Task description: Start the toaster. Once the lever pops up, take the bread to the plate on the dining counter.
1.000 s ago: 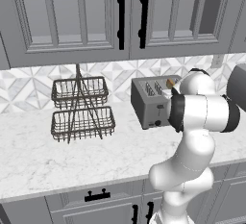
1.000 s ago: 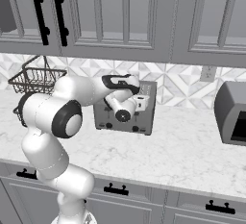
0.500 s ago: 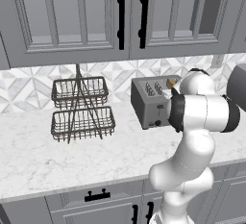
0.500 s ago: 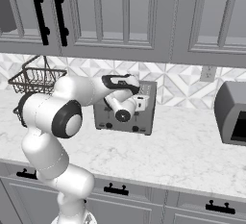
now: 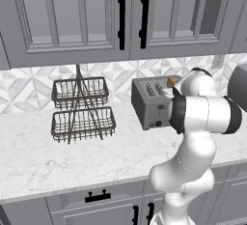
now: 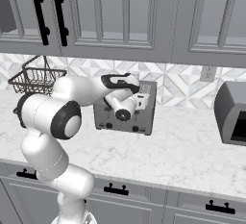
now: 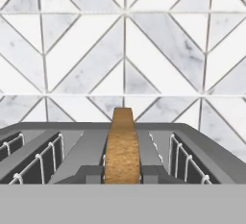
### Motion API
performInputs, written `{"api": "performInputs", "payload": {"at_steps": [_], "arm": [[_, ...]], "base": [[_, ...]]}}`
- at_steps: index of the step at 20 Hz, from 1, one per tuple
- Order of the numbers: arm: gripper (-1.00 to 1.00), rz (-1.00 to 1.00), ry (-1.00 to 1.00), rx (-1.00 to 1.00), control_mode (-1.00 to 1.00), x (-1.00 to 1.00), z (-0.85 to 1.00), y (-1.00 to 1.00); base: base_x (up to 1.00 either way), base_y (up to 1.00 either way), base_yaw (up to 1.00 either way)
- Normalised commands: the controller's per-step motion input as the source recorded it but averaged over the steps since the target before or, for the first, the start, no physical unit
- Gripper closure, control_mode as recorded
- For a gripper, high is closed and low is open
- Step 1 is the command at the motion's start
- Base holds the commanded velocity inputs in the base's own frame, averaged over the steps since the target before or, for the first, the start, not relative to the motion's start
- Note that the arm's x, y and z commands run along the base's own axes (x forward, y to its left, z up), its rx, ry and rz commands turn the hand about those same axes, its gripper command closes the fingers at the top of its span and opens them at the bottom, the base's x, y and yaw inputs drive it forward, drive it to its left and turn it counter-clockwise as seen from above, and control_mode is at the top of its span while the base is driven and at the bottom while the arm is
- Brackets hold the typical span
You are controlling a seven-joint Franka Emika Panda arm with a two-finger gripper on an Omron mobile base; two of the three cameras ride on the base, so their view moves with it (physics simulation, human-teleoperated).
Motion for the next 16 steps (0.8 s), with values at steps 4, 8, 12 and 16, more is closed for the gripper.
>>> {"api": "performInputs", "payload": {"at_steps": [4, 8, 12, 16], "arm": [[1.0, 0.0, 0.0, 0.0, -1.0, 0.0, 0.0, 0.01], [1.0, 0.0, 0.0, -0.02, -1.0, 0.0, 0.0, 0.06], [1.0, 0.0, 0.0, 0.0, -1.0, 0.0, 0.0, 0.05], [1.0, 0.0, -0.04, 0.0, -1.0, -0.11, 0.0, 0.0]], "base": [[0.0, 0.0, 0.0], [0.0, 0.0, 0.0], [0.0, 0.0, 0.0], [0.0, 0.0, 0.0]]}}
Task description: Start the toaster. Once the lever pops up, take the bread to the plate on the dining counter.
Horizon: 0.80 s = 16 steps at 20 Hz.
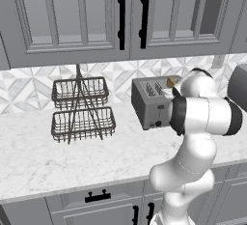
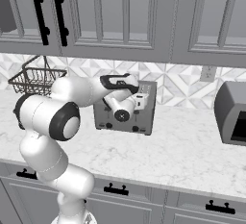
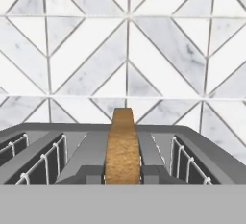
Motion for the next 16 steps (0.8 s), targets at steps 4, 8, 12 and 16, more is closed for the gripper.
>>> {"api": "performInputs", "payload": {"at_steps": [4, 8, 12, 16], "arm": [[1.0, 0.0, -0.03, 0.0, -1.0, -0.04, 0.0, 0.06], [1.0, 0.0, -0.03, 0.0, -1.0, 0.0, 0.01, 0.04], [1.0, 0.0, -0.01, 0.0, -1.0, 0.0, 0.0, 0.01], [1.0, 0.0, 0.0, 0.0, -1.0, 0.0, 0.0, 0.02]], "base": [[0.0, 0.0, 0.0], [0.0, 0.0, 0.0], [0.0, 0.0, 0.0], [0.0, 0.0, 0.0]]}}
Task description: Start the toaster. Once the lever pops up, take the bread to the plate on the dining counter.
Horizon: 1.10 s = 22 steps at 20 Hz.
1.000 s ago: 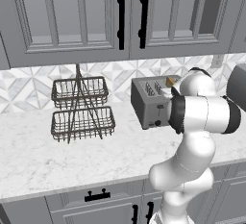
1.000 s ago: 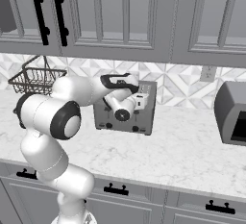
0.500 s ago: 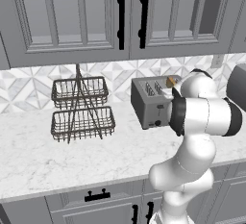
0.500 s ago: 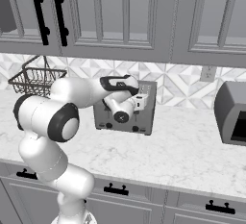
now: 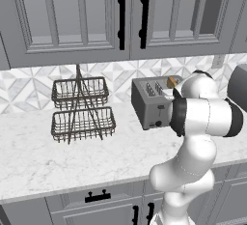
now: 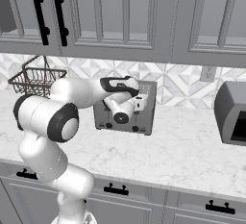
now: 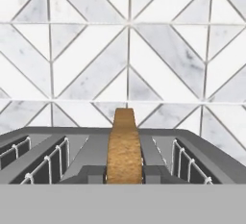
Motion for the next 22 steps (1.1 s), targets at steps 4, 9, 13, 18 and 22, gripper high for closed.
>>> {"api": "performInputs", "payload": {"at_steps": [4, 9, 13, 18, 22], "arm": [[1.0, 0.0, -0.01, 0.0, -1.0, 0.0, 0.0, 0.02], [1.0, 0.0, -0.02, 0.0, -1.0, -0.08, 0.01, 0.0], [1.0, 0.0, -0.07, 0.0, -1.0, -0.14, 0.06, 0.0], [1.0, 0.0, -0.04, 0.0, -1.0, 0.0, 0.15, 0.0], [1.0, 0.0, 0.0, 0.0, -1.0, 0.0, 0.06, 0.08]], "base": [[0.0, 0.0, 0.0], [0.0, 0.0, 0.0], [0.0, 0.0, 0.0], [0.0, 0.0, 0.0], [0.0, 0.0, 0.0]]}}
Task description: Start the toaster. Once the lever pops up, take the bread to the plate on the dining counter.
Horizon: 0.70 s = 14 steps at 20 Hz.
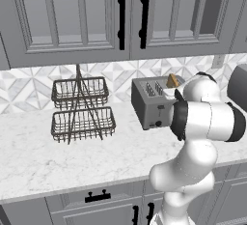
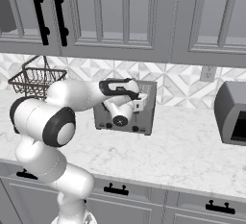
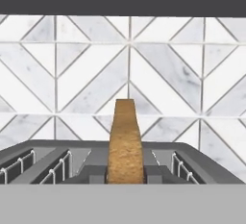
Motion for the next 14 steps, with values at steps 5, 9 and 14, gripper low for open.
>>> {"api": "performInputs", "payload": {"at_steps": [5, 9, 14], "arm": [[1.0, 0.0, 0.0, 0.0, -1.0, 0.0, 0.22, 0.1], [1.0, 0.0, 0.0, 0.0, -1.0, 0.0, 0.41, 0.05], [1.0, 0.0, 0.0, 0.0, -1.0, 0.0, 0.32, 0.1]], "base": [[0.0, 0.0, 0.0], [0.0, 0.0, 0.0], [0.0, 0.0, 0.0]]}}
